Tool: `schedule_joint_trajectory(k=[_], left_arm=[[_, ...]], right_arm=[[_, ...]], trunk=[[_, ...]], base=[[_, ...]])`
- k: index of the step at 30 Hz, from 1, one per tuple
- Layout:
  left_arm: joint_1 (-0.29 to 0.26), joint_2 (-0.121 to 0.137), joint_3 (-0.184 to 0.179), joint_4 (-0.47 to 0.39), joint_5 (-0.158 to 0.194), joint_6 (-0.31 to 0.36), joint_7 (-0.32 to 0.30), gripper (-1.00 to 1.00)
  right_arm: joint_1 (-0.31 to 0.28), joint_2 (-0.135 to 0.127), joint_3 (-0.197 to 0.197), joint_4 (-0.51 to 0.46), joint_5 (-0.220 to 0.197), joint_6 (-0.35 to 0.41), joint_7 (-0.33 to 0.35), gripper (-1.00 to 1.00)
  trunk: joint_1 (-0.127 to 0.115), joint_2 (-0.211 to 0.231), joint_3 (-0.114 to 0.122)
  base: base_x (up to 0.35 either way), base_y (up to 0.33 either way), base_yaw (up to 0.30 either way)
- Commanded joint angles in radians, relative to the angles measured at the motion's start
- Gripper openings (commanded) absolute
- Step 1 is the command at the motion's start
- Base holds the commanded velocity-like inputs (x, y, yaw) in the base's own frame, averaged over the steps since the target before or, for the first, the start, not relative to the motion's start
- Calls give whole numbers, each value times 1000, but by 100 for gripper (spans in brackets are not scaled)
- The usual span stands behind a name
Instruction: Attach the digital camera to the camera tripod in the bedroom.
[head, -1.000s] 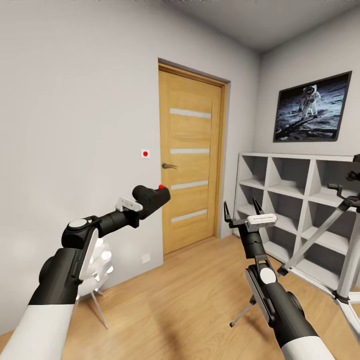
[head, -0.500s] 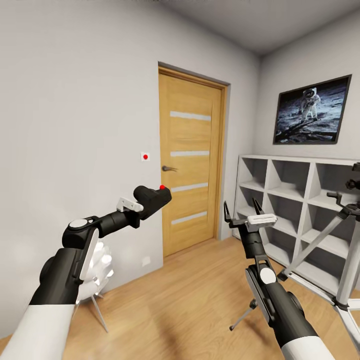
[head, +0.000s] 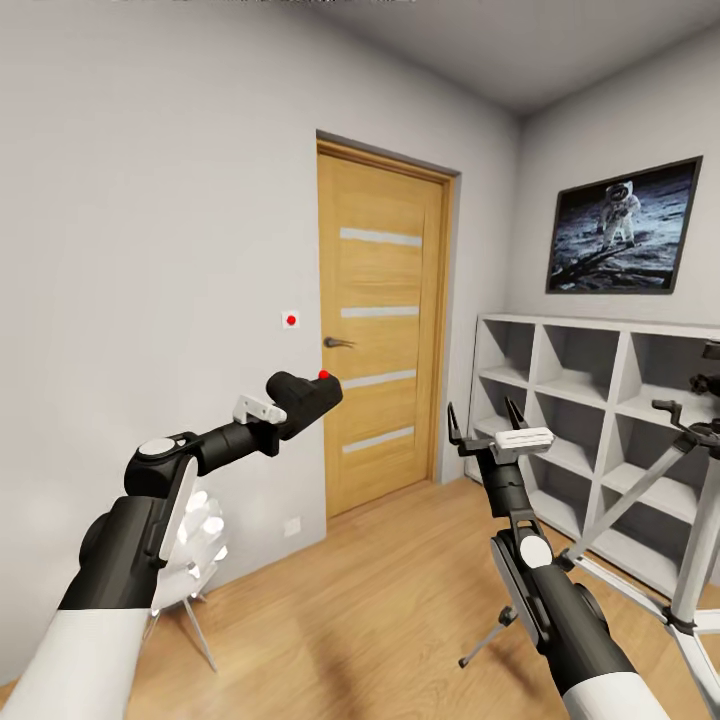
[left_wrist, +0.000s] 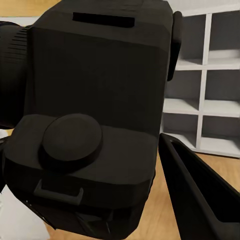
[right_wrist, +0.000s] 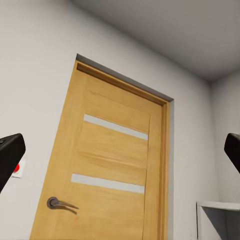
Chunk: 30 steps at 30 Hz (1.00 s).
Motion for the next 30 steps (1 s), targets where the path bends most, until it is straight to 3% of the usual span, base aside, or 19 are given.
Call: schedule_joint_trajectory(k=[1, 8, 18, 30], left_arm=[[-1, 0, 1, 2, -9, 2, -8, -100], [-1, 0, 2, 69, -9, 0, -1, -100], [-1, -2, 2, 78, -10, 2, 0, -100], [-1, -1, 3, 80, -11, 5, 3, -100]], right_arm=[[-1, -1, 1, 0, 8, -2, -5, 100], [-1, -1, 1, 16, 8, -5, -3, 100], [-1, -1, 13, 21, 9, -2, -3, 100], [-1, -1, 162, 30, 8, 10, -10, 100]], trunk=[[-4, 7, 2], [-31, 56, 24], [-69, 126, 55], [-115, 210, 93]], base=[[0, 0, 0], [0, 0, 0], [0, 0, 0], [0, 0, 0]])
